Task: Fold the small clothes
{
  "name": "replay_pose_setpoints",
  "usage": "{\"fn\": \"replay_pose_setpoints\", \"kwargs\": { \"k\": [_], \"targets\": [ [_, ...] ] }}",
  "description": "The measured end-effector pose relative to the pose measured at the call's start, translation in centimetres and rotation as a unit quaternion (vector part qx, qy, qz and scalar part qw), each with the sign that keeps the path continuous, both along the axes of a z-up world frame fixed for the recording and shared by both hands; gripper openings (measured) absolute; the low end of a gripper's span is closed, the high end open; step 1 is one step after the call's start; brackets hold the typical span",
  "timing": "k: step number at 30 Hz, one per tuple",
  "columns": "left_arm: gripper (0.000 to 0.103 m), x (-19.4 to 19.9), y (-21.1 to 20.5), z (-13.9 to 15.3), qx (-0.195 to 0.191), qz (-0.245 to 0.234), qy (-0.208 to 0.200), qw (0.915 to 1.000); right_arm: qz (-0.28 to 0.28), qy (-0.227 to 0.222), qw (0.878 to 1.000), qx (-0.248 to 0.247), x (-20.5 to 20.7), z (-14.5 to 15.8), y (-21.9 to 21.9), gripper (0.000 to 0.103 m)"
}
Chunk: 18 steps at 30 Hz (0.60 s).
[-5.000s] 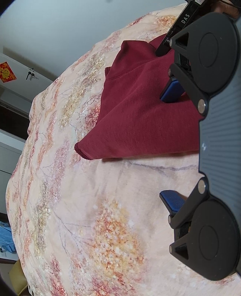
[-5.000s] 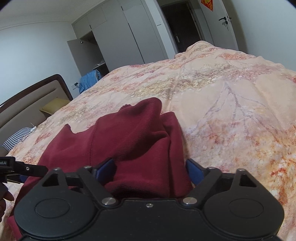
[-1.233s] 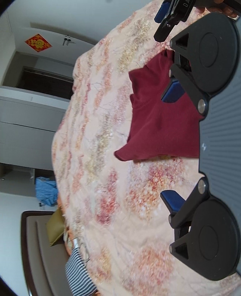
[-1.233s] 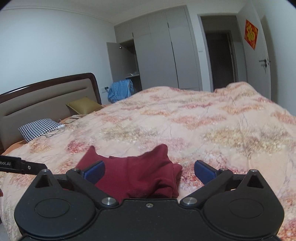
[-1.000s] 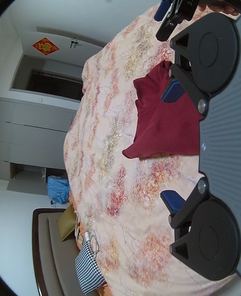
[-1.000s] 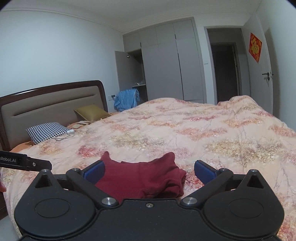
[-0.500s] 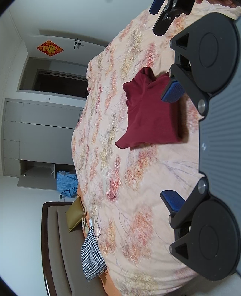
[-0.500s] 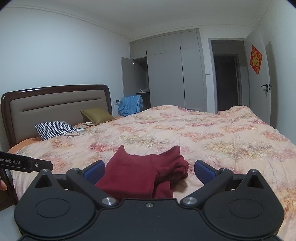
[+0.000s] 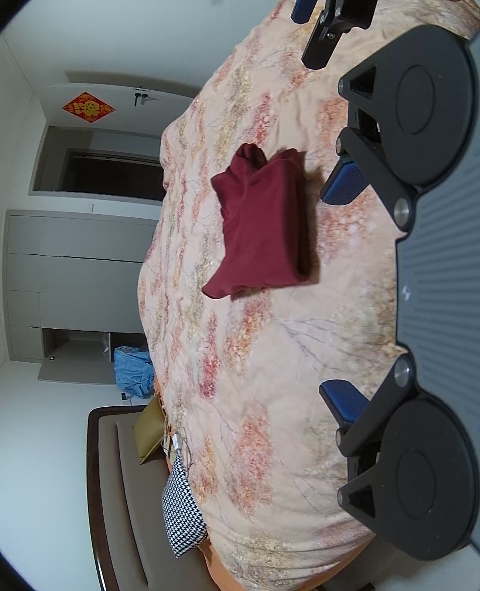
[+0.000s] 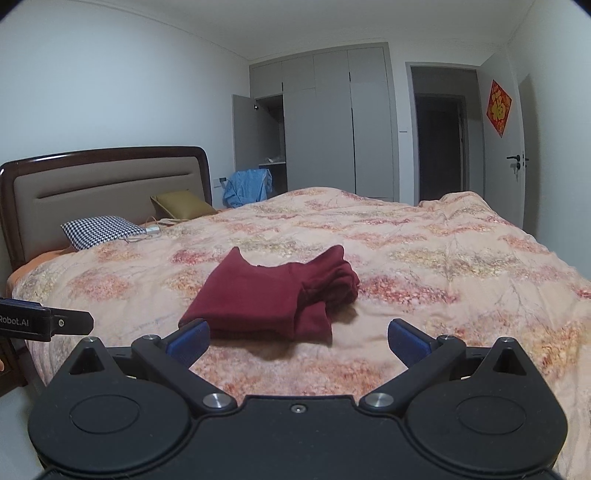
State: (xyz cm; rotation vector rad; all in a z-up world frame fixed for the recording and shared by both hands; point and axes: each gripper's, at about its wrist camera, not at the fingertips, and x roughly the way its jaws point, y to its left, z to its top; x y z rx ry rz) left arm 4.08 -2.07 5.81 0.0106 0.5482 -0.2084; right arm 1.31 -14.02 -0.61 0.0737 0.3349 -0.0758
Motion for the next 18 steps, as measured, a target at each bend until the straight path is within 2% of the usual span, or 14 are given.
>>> {"fn": "replay_pose_setpoints", "kwargs": {
  "k": [18],
  "targets": [
    [0.103,0.50,0.26,-1.11,-0.002,0.004,0.019,0.9998,0.002,0.016,1.000,0.005,0.69,-0.80,0.02,0.102]
  ]
}}
